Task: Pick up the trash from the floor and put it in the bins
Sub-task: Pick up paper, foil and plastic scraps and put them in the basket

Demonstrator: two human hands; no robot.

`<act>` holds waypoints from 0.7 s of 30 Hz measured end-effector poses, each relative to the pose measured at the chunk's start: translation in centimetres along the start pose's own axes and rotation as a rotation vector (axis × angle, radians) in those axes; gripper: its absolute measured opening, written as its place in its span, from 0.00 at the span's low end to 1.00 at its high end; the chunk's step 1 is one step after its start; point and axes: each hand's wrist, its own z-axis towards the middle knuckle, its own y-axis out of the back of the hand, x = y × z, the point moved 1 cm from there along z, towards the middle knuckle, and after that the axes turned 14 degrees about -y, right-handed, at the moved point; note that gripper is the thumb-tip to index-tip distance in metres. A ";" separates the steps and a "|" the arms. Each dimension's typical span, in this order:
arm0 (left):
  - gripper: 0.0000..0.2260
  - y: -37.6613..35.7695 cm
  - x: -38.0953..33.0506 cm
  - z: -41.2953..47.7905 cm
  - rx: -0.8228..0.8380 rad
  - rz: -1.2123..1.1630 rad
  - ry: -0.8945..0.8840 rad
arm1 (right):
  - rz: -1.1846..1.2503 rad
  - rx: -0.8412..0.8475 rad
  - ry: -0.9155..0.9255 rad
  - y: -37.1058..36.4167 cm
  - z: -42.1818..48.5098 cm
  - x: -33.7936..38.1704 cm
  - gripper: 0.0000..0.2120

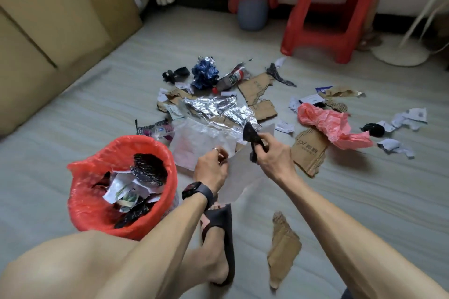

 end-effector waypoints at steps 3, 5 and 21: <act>0.06 2.6 0.8 -1.5 -0.060 -0.028 0.011 | -0.042 0.034 0.143 -1.1 -0.9 6.0 0.11; 0.08 4.5 1.7 -2.3 -0.141 -0.056 0.073 | -0.078 0.071 0.206 -2.4 -1.7 9.4 0.10; 0.14 19.0 10.5 -8.2 -0.511 -0.158 0.317 | -0.406 0.471 0.583 -15.1 -7.6 20.4 0.16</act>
